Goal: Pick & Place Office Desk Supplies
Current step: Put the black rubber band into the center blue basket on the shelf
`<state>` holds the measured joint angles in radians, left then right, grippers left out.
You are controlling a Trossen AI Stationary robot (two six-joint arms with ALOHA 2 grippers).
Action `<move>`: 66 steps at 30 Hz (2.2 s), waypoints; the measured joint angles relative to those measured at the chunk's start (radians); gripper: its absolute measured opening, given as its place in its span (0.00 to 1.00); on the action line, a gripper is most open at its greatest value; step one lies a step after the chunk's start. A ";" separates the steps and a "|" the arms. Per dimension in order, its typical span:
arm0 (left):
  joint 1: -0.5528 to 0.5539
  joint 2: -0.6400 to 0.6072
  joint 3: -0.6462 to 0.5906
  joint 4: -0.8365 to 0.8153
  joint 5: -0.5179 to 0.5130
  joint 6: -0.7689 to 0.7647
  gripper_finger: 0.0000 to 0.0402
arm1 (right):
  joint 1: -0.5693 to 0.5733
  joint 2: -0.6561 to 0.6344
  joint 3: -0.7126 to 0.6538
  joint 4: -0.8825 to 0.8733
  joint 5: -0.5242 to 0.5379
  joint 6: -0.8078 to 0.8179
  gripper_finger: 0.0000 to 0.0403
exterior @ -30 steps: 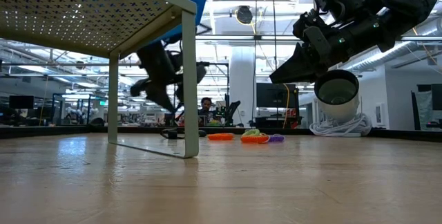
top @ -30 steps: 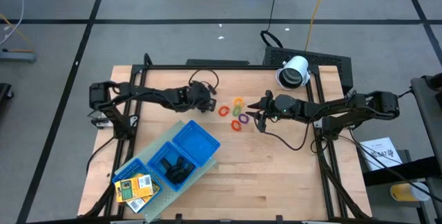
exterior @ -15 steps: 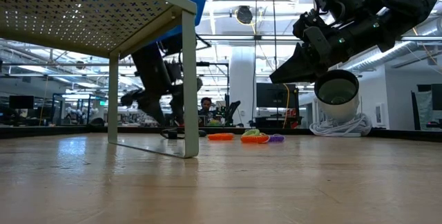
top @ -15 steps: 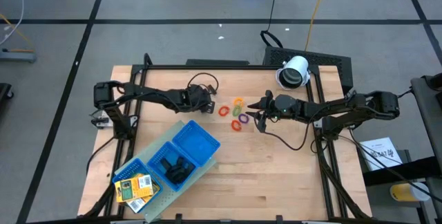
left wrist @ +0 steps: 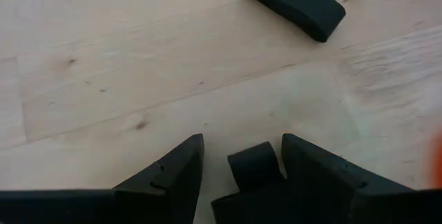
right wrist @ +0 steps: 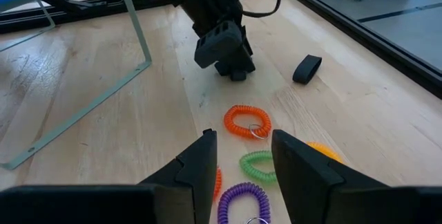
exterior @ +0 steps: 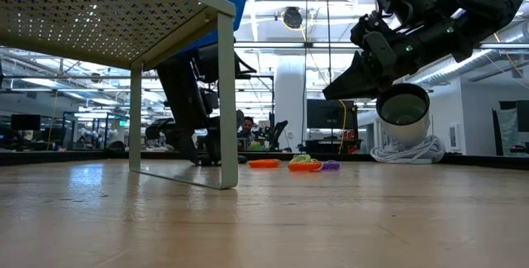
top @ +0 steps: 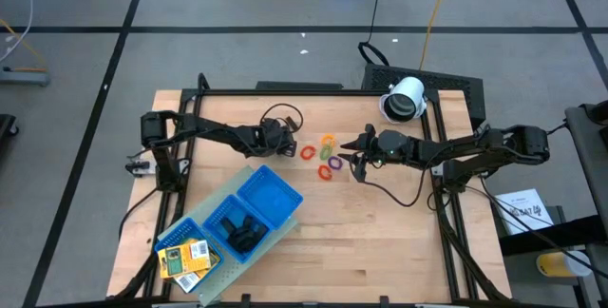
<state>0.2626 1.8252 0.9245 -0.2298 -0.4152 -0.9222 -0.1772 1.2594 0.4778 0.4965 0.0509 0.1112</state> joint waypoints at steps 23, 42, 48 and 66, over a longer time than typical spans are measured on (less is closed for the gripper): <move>0.000 0.001 -0.001 0.155 -0.030 0.088 0.04 | 0.000 0.000 0.000 0.000 0.000 0.000 0.32; -0.041 -0.086 -0.003 0.307 -0.034 0.353 0.08 | 0.000 0.000 0.000 -0.001 0.000 0.000 0.32; -0.099 -0.090 -0.001 0.312 -0.097 0.573 0.03 | 0.000 0.000 0.000 -0.001 0.000 -0.003 0.32; -0.141 -0.125 0.000 0.374 -0.213 0.604 0.03 | 0.000 0.000 0.000 0.000 0.000 -0.001 0.32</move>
<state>0.1219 1.7003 0.9245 0.1440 -0.6285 -0.3180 -0.1773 1.2594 0.4775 0.4964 0.0509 0.1101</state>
